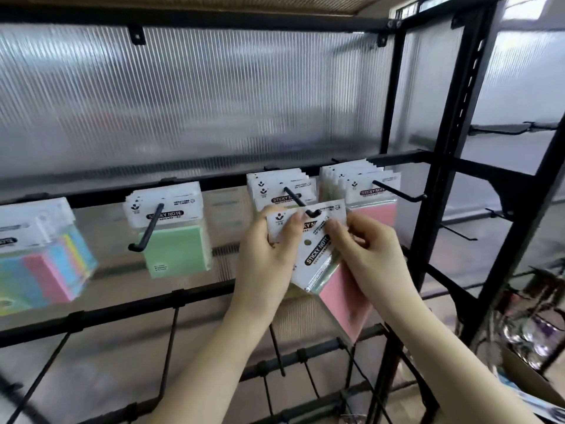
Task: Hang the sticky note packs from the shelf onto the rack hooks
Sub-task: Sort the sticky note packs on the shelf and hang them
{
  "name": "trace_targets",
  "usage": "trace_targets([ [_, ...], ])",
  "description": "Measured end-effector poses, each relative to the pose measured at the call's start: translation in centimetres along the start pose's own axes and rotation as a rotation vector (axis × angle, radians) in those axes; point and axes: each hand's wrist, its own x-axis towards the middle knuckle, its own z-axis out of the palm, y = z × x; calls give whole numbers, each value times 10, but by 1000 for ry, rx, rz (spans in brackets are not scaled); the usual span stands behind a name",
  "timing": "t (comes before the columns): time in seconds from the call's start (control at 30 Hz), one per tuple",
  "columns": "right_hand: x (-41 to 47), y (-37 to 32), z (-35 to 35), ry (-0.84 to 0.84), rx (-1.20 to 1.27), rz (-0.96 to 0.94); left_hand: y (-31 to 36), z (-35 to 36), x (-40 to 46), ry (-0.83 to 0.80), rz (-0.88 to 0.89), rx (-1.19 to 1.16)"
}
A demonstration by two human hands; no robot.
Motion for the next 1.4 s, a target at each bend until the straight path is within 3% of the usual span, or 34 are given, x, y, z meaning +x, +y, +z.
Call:
trace_targets([
  [0.2, 14, 22, 15, 148, -76, 31, -23, -10, 15, 287, 167, 294],
  [0.37, 24, 29, 22, 184, -134, 70, -37, -13, 28, 369, 165, 273],
  [0.6, 24, 30, 24, 186, -196, 40, -54, -21, 27, 306, 308, 332],
  [0.77, 10, 29, 20, 312, -133, 37, -62, -21, 3, 190, 415, 283],
  [0.97, -12, 26, 3, 452, -187, -110, -45, 10, -21, -174, 89, -3],
  [1.07, -18, 20, -10, 493, -171, -194, -31, 32, -20, -299, 20, -147],
  [1.4, -5, 11, -64, 469, -84, -273, 0, 101, -2, -160, 55, -166],
])
